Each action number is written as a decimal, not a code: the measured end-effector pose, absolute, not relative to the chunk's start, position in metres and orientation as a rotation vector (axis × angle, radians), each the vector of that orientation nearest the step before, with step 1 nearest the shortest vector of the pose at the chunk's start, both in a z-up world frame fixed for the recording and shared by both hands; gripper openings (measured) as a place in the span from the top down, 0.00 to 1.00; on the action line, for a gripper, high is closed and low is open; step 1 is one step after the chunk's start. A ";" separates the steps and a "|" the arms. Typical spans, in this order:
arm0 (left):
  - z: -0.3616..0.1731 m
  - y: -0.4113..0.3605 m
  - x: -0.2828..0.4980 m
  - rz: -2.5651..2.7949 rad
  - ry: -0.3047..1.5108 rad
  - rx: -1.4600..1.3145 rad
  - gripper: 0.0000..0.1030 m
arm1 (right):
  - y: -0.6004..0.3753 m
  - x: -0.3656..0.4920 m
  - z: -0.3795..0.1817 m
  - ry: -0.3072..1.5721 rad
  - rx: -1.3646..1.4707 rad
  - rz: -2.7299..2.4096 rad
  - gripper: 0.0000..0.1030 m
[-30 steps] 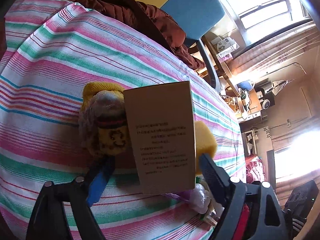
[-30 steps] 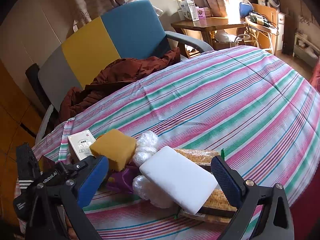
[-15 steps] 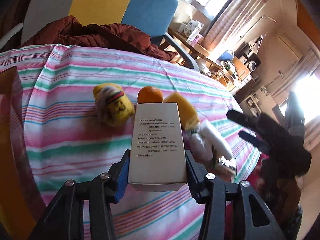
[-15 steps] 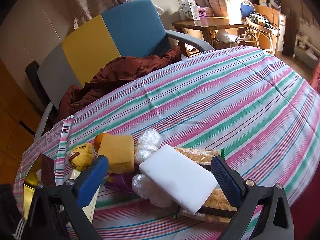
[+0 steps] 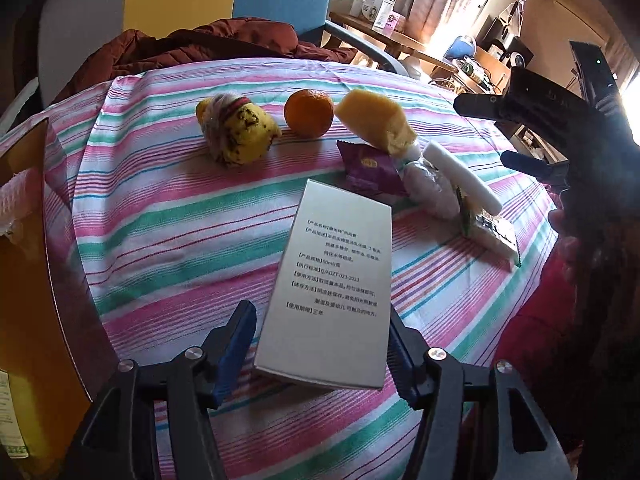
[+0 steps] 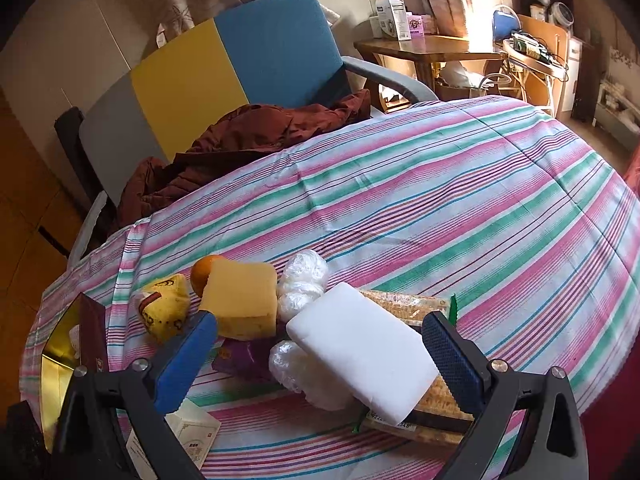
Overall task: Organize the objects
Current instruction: 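Grasp the white cardboard box with left tool while right tool grasps the yellow sponge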
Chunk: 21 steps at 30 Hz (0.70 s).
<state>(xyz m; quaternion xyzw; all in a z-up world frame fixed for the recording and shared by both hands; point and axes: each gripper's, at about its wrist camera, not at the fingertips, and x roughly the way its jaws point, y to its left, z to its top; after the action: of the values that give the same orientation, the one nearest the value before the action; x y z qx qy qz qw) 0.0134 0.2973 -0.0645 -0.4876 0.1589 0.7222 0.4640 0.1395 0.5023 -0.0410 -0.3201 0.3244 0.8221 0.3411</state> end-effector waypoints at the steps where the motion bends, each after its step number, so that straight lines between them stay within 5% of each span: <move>1: -0.063 0.301 0.014 1.782 0.406 -1.182 0.39 | 0.502 0.138 -0.041 0.843 -0.836 2.145 0.00; 7: -0.074 0.321 0.020 1.812 0.580 -1.103 0.44 | 0.497 0.134 -0.039 0.842 -0.835 2.196 0.00; 21: -0.089 0.306 0.023 1.826 0.542 -0.985 0.50 | 0.481 0.100 -0.032 0.760 -0.978 2.292 0.00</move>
<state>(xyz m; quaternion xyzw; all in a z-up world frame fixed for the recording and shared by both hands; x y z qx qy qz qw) 0.0235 0.3058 -0.0895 -0.4036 0.2218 0.7479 0.4780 0.0999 0.4810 -0.0320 -0.3621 0.2813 0.8483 0.2649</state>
